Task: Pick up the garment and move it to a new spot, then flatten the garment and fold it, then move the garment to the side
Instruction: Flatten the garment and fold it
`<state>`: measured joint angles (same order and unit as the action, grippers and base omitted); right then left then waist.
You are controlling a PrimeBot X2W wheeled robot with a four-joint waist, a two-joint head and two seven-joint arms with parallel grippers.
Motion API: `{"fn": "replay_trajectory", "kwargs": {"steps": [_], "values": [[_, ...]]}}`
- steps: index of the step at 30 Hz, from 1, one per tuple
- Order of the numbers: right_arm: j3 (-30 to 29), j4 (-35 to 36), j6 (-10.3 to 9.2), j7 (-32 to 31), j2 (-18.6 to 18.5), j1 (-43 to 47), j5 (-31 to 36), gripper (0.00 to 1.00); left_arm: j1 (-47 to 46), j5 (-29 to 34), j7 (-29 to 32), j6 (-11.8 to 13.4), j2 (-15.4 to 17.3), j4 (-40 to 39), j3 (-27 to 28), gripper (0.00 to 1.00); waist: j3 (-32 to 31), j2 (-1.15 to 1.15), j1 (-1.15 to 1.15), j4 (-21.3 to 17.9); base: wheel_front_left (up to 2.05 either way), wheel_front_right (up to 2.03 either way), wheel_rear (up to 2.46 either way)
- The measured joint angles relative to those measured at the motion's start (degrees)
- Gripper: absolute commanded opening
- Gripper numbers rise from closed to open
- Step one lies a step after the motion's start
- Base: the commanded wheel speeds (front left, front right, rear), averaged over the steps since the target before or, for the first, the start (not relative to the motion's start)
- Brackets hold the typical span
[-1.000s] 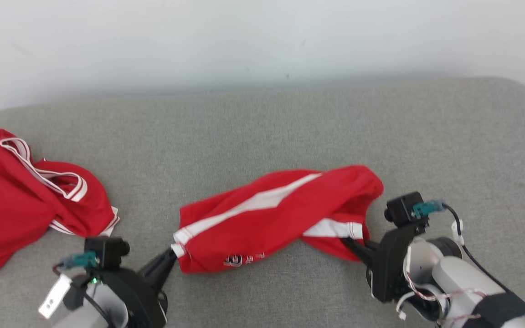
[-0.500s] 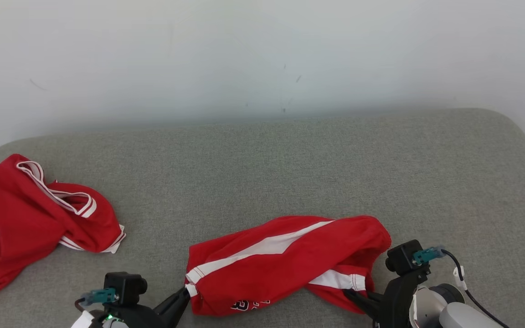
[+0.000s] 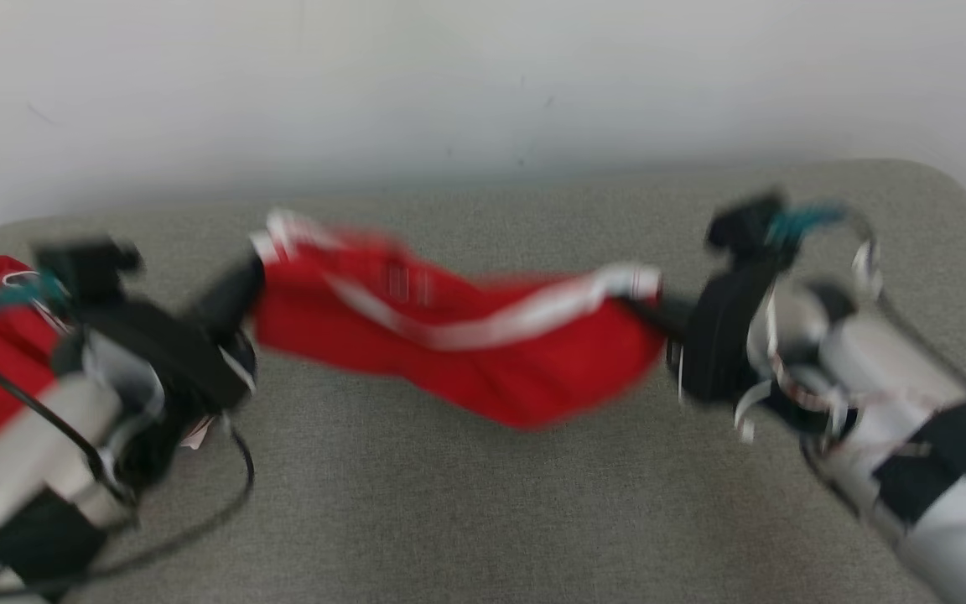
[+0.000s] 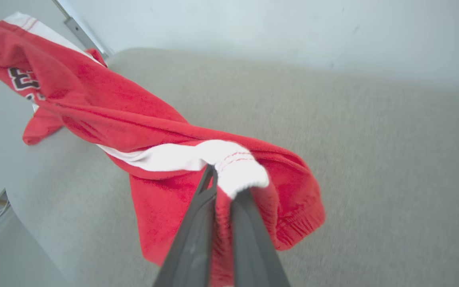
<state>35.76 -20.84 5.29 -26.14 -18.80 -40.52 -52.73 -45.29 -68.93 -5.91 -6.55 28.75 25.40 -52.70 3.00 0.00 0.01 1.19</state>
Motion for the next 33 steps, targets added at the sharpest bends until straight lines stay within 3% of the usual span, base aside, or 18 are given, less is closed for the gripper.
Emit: {"fn": "replay_trajectory", "kwargs": {"steps": [3, 5, 11, 16, 21, 33], "values": [[-2.9, -0.6, -0.52, 2.3, 1.3, -5.7, 0.3, 0.00, -4.3, -1.8, -0.6, 0.0, -0.6, 1.0, 3.1, 0.00, 1.4, -0.01, -0.01, -0.1, 0.00, 0.00, 0.00], [-1.9, -1.9, -0.38, 2.4, 1.7, -5.7, 0.4, 0.00, -3.9, -2.6, 0.4, 0.0, -0.8, 2.1, 1.9, 0.00, 2.3, 0.00, 0.00, -0.2, 0.00, 0.00, 0.00], [0.1, -5.0, -0.14, 2.5, 2.2, -1.4, 0.4, 0.00, 0.4, -3.2, 1.3, -0.5, -0.4, 4.3, -0.2, 0.00, 3.8, 0.01, 0.00, -0.3, 0.00, 0.00, 0.00], [0.9, -4.5, 0.30, 3.3, 2.0, 1.4, 0.3, 0.00, 5.5, -2.1, 2.4, -0.5, 1.0, 2.7, -4.7, 0.00, 4.1, 0.01, 0.00, -0.7, 0.00, 0.00, 0.00], [1.8, -3.0, 0.62, 4.9, 0.6, 9.3, -0.2, 0.00, 10.2, 0.6, 2.1, -0.6, 0.1, 1.0, -8.5, 0.00, 4.1, 0.00, -0.01, -0.2, 0.00, 0.00, 0.00], [2.0, -0.4, 0.78, 8.6, -1.9, 16.3, -0.1, 0.00, 14.7, 1.7, -2.3, -0.3, 0.7, -2.1, -7.8, 0.00, 1.4, 0.00, -0.02, 0.8, 0.00, 0.00, 0.00]]}}
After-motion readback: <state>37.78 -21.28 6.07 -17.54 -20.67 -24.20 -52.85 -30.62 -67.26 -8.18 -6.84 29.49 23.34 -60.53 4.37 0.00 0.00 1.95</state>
